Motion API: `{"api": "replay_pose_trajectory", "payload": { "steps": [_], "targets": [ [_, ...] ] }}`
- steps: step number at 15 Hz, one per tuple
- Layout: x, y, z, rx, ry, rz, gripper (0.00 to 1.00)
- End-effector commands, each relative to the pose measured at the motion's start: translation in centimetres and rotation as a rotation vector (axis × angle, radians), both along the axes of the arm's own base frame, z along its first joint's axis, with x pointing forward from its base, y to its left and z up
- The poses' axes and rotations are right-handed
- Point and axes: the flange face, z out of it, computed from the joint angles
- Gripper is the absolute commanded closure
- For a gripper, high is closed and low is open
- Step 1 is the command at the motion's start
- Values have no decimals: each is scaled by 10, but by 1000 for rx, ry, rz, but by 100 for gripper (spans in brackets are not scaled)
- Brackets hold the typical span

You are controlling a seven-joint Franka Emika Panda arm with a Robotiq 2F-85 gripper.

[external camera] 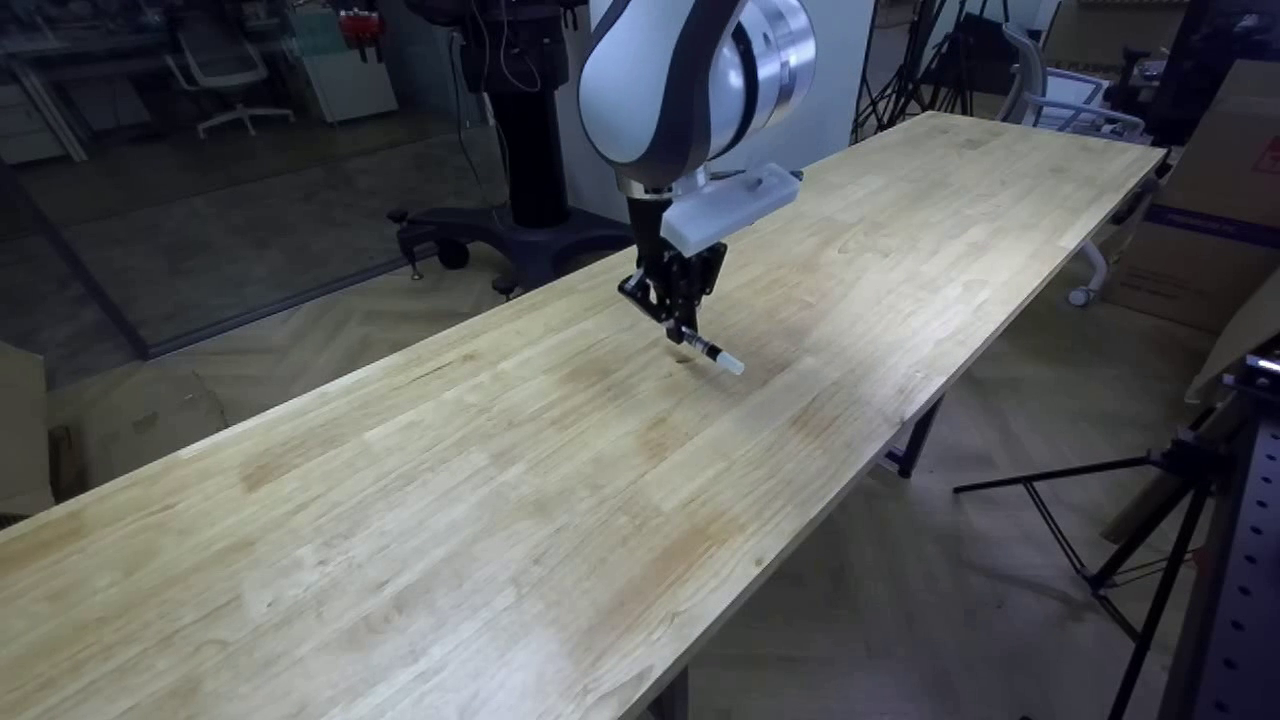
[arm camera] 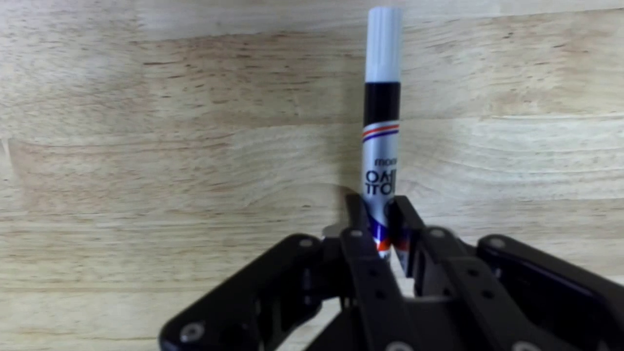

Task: Place the marker in the center of the table

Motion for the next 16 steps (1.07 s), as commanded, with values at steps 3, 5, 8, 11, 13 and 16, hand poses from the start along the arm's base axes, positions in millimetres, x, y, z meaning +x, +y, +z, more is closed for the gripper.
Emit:
{"api": "replay_pose_trajectory", "payload": {
  "steps": [3,5,8,11,13,16],
  "targets": [
    [13,12,-27,5,25,-30,96],
    [15,14,-32,4,38,-21,57],
    [17,14,-36,5,45,-22,44],
    [20,15,-37,5,48,-22,24],
    [21,15,-37,6,49,-22,10],
    [20,17,-25,-2,42,-34,0]
  ]
}}
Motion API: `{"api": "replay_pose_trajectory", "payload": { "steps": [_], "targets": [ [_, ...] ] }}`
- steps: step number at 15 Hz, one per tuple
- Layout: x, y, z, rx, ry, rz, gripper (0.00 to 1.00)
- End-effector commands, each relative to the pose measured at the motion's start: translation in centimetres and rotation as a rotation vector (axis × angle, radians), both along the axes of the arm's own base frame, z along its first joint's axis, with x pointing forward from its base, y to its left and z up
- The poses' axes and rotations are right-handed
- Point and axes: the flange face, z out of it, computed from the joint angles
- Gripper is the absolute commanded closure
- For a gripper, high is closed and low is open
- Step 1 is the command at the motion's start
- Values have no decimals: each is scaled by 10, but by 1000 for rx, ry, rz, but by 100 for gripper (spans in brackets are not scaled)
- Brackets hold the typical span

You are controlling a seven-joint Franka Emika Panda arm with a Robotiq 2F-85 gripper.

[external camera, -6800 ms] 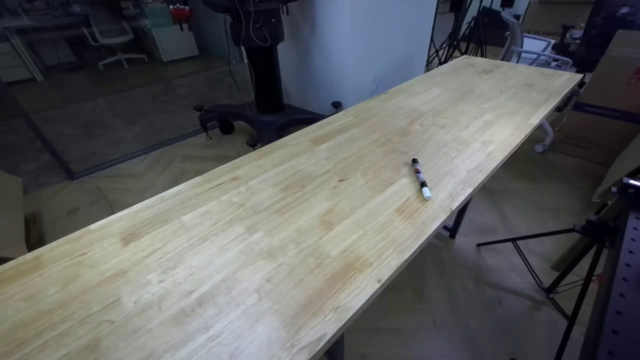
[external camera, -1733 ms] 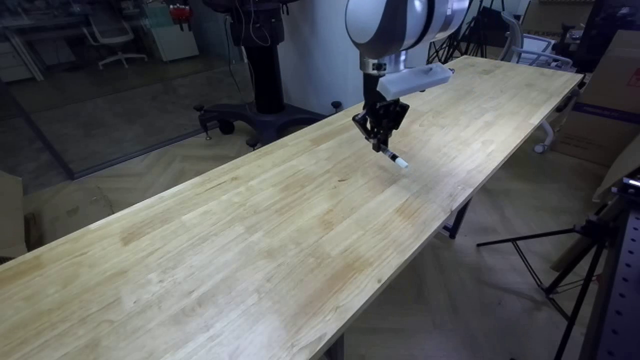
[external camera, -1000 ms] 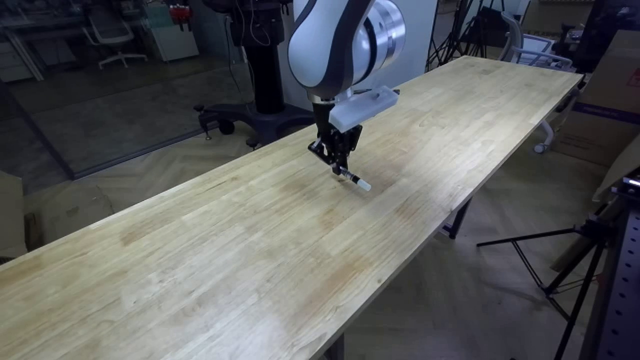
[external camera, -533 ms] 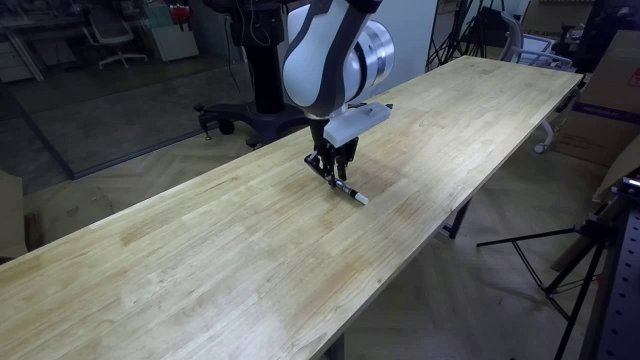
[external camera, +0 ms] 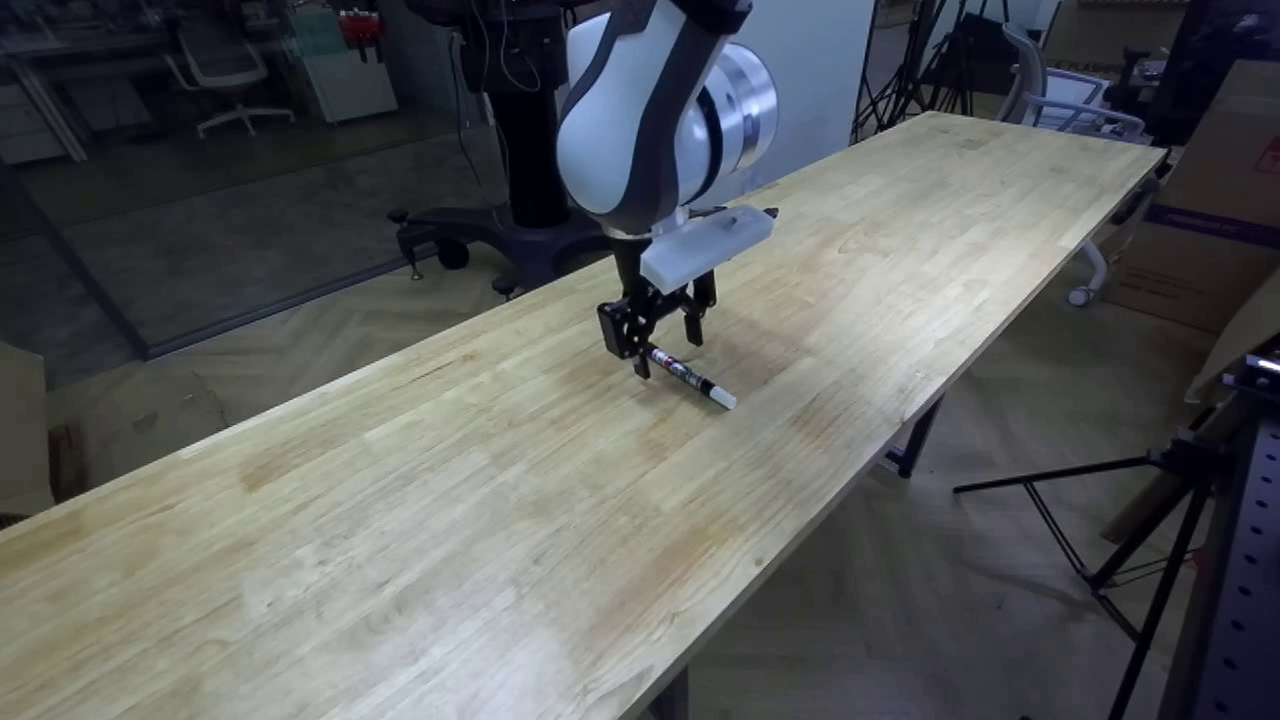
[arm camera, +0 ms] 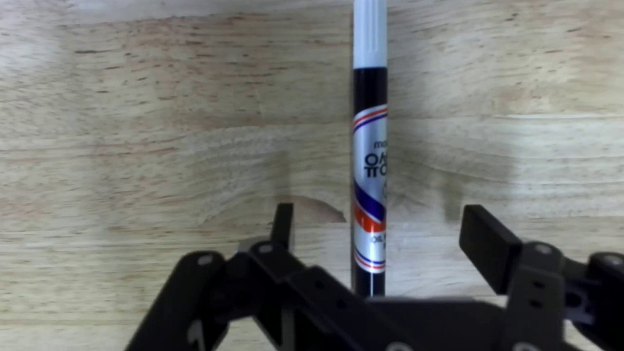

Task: Place the marker in the center of the table

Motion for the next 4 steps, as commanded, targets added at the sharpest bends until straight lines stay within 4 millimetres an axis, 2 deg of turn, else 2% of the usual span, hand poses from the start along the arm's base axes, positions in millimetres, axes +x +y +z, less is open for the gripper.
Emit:
{"api": "replay_pose_trajectory", "payload": {
  "steps": [1,4],
  "targets": [
    [5,4,19,-12,-4,-54,0],
    [-1,5,40,-27,17,-106,0]
  ]
}}
